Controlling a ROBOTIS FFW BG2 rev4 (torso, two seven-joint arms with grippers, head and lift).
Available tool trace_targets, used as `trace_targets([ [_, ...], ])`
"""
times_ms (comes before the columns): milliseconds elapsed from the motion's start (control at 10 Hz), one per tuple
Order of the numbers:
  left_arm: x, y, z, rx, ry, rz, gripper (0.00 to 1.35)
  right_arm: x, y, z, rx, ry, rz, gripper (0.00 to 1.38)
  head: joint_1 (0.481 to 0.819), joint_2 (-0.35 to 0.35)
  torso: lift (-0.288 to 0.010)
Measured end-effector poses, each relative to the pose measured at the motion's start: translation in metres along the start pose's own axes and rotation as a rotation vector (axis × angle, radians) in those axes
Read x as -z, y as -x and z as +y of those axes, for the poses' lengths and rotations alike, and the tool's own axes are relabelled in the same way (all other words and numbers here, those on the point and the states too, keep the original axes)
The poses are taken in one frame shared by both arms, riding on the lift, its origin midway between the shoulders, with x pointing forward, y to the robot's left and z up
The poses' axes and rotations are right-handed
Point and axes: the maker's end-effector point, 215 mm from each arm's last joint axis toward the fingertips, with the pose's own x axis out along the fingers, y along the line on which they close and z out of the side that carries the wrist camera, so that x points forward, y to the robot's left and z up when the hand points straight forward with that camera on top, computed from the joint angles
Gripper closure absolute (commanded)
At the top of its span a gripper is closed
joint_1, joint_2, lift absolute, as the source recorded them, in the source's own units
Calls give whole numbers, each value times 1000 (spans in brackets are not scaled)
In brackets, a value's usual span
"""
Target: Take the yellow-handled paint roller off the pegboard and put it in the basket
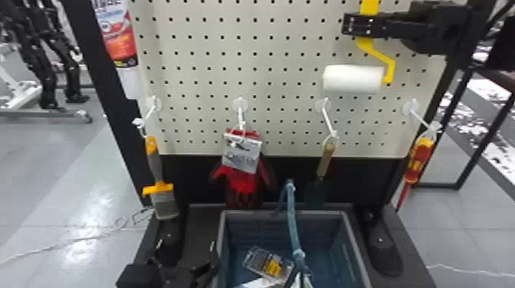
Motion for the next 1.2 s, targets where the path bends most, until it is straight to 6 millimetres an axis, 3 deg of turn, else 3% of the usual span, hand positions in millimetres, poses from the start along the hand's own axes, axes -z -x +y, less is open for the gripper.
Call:
trace_targets([
  [600,1,1,0,0,-1,1,130,-3,-3,5,-12,4,-3,1277,549,0,-100],
  [800,1,2,3,-4,0,2,130,-19,-3,16,-25,45,-4,1277,549,0,-100],
  [1000,1,3,3,-5,-1,1,130,-39,4,23,-10,99,-11,1277,549,0,-100],
  [1200,2,3,3,-2,-2,3,130,-30,27,20,67,94,-7,1277,549,0,-100],
])
